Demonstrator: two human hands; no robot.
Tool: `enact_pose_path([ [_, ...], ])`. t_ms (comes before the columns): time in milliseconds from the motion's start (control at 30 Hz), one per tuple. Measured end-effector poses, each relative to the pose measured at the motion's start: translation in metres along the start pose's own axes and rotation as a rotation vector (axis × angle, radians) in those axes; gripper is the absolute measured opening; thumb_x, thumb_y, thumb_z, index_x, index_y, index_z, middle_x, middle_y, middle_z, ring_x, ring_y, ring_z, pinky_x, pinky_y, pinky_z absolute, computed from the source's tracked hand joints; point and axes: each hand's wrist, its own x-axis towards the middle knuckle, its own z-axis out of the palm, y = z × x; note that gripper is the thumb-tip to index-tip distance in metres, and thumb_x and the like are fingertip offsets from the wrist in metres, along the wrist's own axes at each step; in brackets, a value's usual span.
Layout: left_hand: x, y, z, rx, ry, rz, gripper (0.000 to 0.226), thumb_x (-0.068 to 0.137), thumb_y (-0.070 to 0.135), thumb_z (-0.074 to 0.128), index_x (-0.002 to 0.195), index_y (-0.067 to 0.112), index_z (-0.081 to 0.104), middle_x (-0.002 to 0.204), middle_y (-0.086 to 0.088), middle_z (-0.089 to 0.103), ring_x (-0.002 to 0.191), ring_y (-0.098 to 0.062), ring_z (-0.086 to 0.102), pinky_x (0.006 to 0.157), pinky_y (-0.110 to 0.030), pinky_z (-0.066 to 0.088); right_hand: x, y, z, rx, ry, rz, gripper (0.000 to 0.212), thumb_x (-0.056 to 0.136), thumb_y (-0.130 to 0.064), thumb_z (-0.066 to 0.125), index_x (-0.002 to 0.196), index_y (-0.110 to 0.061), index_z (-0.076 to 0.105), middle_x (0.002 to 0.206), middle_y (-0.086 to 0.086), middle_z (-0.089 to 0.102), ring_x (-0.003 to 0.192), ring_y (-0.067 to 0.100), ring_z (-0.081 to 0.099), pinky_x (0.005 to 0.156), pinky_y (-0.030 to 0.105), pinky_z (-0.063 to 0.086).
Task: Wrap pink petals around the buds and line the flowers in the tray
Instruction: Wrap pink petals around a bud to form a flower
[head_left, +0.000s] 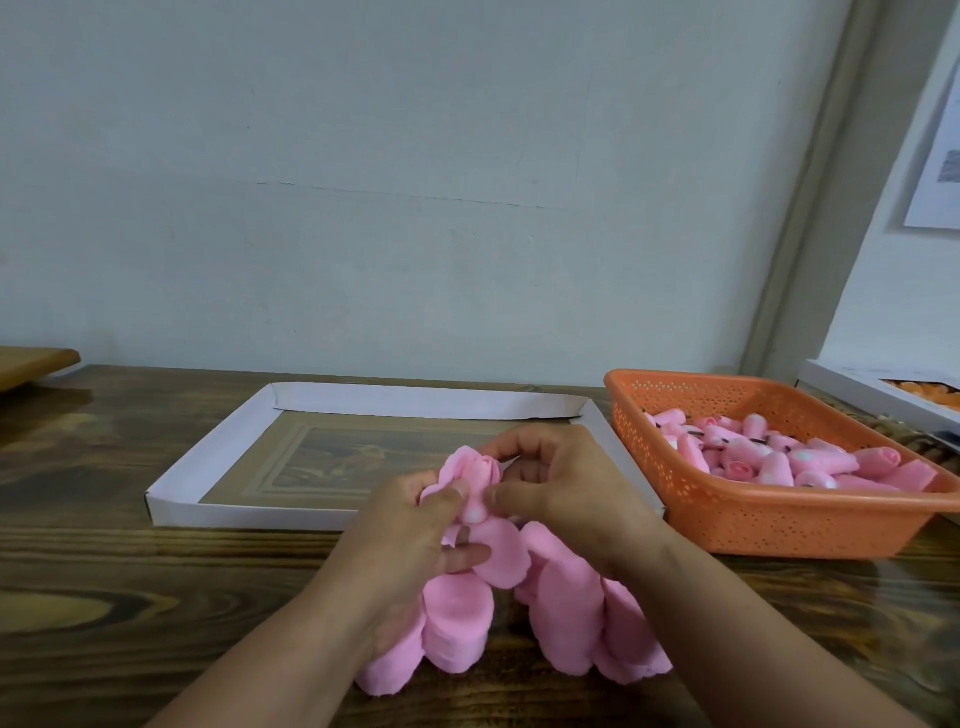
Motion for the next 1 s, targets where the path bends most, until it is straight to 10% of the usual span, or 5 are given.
enact_pose_path([
  [400, 0.0, 0.0003, 0.0042, -0.045, 0.035, -0.039, 0.021, 0.098, 0.012, 0.051, 0.095, 0.004, 0.07, 0.09, -0.014, 0.073, 0.074, -0.017, 0.072, 0.065, -0.029, 0.058, 0.0013, 0.0039, 0.0042, -0.403, 0.108, -0.214, 0.023, 0.075, 0.001, 0.068, 0.09, -0.015, 0.074, 0.071, -0.014, 0.053, 0.065, -0.001, 0.052, 0.059, 0.011, 0.039],
  [633, -0.0001, 0.0018, 0.0002, -0.021, 0.037, -0.024, 0.021, 0.097, 0.01, 0.051, 0.091, 0.005, 0.071, 0.093, -0.016, 0.073, 0.085, -0.023, 0.072, 0.074, -0.035, 0.06, -0.001, 0.0005, -0.001, -0.068, 0.02, -0.163, 0.029, 0.077, 0.013, 0.061, 0.085, -0.011, 0.074, 0.087, 0.018, 0.066, 0.077, 0.042, 0.06, 0.073, 0.052, 0.051],
  [833, -0.0028, 0.0015, 0.0019, -0.025, -0.015, -0.035, 0.023, 0.096, 0.015, 0.053, 0.087, 0.004, 0.072, 0.088, -0.012, 0.075, 0.082, -0.021, 0.073, 0.07, -0.032, 0.06, 0.0001, 0.0044, 0.0008, -0.2, 0.028, -0.206, 0.023, 0.076, 0.002, 0.071, 0.08, -0.021, 0.068, 0.079, -0.007, 0.062, 0.069, 0.009, 0.055, 0.064, 0.023, 0.046],
  [1000, -0.0032, 0.0043, 0.0026, -0.024, 0.029, -0.01, 0.016, 0.092, 0.018, 0.061, 0.105, 0.009, 0.064, 0.097, -0.013, 0.071, 0.08, -0.018, 0.073, 0.069, -0.034, 0.059, 0.0006, 0.0089, 0.0044, -0.288, 0.051, -0.214, 0.018, 0.079, -0.003, 0.068, 0.083, -0.02, 0.062, 0.074, -0.007, 0.06, 0.069, 0.007, 0.054, 0.066, 0.025, 0.046],
])
